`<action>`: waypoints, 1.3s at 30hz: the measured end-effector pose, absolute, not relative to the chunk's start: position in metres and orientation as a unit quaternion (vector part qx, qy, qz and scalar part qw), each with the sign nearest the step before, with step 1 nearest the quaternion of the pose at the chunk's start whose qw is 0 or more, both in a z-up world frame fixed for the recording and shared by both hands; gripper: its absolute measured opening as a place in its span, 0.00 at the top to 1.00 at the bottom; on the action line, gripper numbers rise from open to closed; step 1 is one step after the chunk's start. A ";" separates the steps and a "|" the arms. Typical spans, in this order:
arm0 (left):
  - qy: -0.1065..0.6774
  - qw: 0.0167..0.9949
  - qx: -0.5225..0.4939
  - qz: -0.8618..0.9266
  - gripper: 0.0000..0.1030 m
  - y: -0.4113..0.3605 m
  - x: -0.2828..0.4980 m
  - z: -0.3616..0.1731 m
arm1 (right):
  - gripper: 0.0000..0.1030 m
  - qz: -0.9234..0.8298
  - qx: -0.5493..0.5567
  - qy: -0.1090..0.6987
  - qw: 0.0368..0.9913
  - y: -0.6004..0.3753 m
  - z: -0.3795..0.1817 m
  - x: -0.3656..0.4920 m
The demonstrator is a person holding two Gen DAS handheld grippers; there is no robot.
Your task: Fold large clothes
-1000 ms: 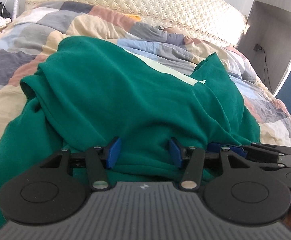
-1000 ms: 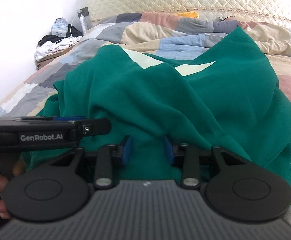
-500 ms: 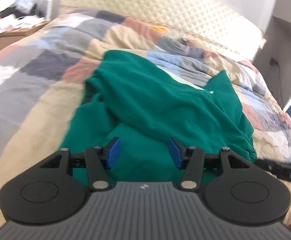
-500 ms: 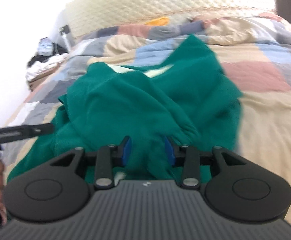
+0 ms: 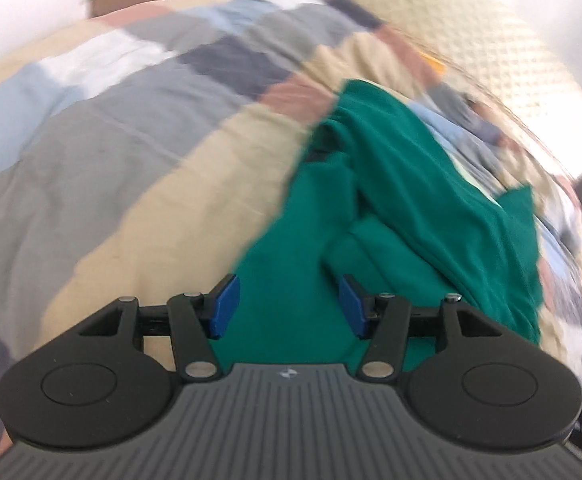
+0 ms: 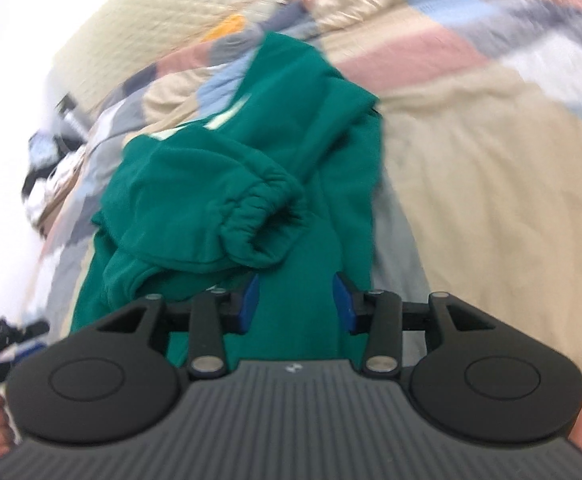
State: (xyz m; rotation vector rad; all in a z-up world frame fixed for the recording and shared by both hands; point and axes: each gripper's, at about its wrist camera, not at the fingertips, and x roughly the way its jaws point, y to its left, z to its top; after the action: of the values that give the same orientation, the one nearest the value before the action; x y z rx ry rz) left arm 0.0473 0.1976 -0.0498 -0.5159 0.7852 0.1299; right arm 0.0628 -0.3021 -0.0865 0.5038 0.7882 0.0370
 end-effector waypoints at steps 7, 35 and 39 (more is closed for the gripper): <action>0.419 0.844 -0.313 0.114 0.37 0.225 0.061 -0.078 | 0.28 -0.012 0.319 0.408 0.855 -0.320 -0.111 0.068; 0.477 0.827 -0.298 0.029 0.77 0.169 0.054 -0.100 | 0.68 0.098 0.456 0.469 0.750 -0.303 -0.152 0.072; 0.440 0.814 -0.378 0.010 0.92 0.192 0.049 -0.090 | 0.81 0.121 0.495 0.434 0.743 -0.317 -0.142 0.065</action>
State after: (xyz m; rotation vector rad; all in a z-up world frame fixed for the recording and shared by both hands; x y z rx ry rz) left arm 0.0490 0.1917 -0.0900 -0.8058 0.9398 0.0215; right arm 0.0650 -0.3175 -0.1423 1.0857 0.9515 0.2659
